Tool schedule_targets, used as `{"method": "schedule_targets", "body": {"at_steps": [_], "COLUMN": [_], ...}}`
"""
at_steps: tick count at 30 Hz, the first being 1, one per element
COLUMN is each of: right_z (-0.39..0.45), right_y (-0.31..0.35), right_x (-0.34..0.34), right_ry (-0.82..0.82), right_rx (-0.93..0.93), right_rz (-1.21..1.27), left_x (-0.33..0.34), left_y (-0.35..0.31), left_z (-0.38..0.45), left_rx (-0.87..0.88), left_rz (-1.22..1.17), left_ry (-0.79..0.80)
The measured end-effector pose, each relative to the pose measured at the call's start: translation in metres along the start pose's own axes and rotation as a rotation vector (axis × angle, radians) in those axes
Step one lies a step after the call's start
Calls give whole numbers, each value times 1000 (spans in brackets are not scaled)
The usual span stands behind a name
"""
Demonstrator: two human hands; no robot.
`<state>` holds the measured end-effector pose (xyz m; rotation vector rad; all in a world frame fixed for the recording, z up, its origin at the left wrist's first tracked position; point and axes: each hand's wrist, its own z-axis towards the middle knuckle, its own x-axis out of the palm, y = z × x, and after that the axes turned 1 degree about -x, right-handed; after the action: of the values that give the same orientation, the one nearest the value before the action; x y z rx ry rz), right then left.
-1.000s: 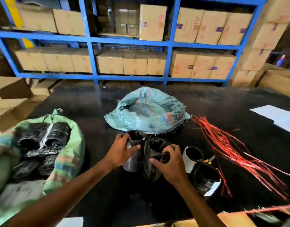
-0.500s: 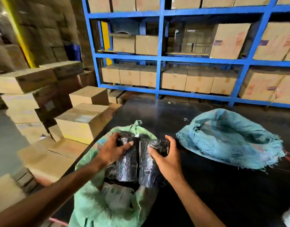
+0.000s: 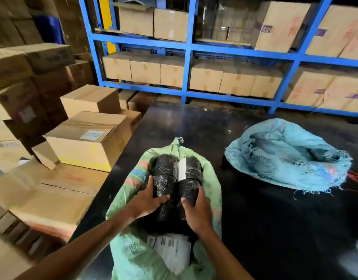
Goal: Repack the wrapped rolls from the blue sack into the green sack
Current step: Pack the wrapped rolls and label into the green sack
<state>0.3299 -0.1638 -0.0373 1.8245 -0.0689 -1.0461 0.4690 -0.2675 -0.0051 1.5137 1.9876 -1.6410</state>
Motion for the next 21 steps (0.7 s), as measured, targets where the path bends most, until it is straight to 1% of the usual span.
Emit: {"method": "schedule_targets", "body": {"at_steps": [2, 5, 7, 9, 11, 12, 13, 14, 15, 16, 18, 21], "right_z": [-1, -5, -6, -5, -7, -7, -8, -6, -6, -5, -6, -11], "right_y": [6, 4, 4, 3, 0, -3, -5, -9, -12, -18, -36, -73], "right_x": [7, 14, 14, 8, -5, -16, -30, -46, -65, -85, -130, -196], "right_ry": [-58, -89, -76, -12, 77, 112, 130, 121, 95, 59, -22, -81], "right_rx": [-6, -13, -15, -26, -71, -94, -111, -123, -120, -121, -150, -138], "right_rz": [-86, -159, -167, -140, -72, -31, 4, 40, 75, 101, 94, 72], "left_x": [-6, -11, -12, -14, -13, -10, -7, -2, 5, 14, 39, 92], "left_y": [-3, -8, -10, -8, -11, -14, -19, -25, -36, -50, -86, -135], "left_z": [5, 4, 6, 7, 3, -2, -7, -13, -18, -25, -36, -48], "left_rx": [-21, -28, -37, -42, -17, 26, 97, 194, 297, 374, 458, 523], "left_rz": [94, 125, 131, 167, 274, 362, 439, 467, 439, 374, 229, 98], "left_ry": [15, 59, 115, 114, 37, -50, -158, -257, -311, -307, -229, -134]}}
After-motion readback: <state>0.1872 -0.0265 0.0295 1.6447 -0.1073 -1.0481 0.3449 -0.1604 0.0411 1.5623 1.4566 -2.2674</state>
